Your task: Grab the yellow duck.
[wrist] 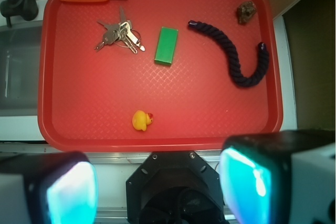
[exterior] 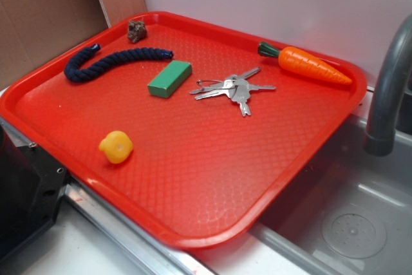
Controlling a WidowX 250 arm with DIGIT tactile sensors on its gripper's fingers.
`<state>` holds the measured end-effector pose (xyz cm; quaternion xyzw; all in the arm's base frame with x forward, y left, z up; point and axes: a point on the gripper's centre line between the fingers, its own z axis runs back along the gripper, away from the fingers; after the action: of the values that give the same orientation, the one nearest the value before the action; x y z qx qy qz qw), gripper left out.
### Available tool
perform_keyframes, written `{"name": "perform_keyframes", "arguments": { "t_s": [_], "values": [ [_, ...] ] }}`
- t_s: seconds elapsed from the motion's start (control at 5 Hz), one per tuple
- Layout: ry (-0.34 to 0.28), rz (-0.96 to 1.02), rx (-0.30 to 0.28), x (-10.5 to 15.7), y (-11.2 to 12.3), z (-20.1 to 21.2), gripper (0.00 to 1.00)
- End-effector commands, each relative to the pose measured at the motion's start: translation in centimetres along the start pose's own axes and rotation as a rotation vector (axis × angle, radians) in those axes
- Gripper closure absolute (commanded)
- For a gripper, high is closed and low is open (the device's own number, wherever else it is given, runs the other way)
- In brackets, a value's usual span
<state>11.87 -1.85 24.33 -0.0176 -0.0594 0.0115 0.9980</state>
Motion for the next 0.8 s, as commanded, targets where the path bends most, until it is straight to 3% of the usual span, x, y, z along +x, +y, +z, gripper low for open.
{"name": "perform_keyframes", "arguments": {
  "t_s": [0.0, 0.2, 0.4, 0.6],
  "values": [
    [0.000, 0.000, 0.000, 0.0, 0.0, 0.0, 0.00],
    [0.072, 0.024, -0.083, 0.7, 0.3, -5.1, 0.00],
    [0.088, 0.040, -0.085, 0.9, 0.9, -10.2, 0.00],
    [0.081, 0.011, -0.074, -1.2, 0.8, -15.0, 0.00]
  ]
}}
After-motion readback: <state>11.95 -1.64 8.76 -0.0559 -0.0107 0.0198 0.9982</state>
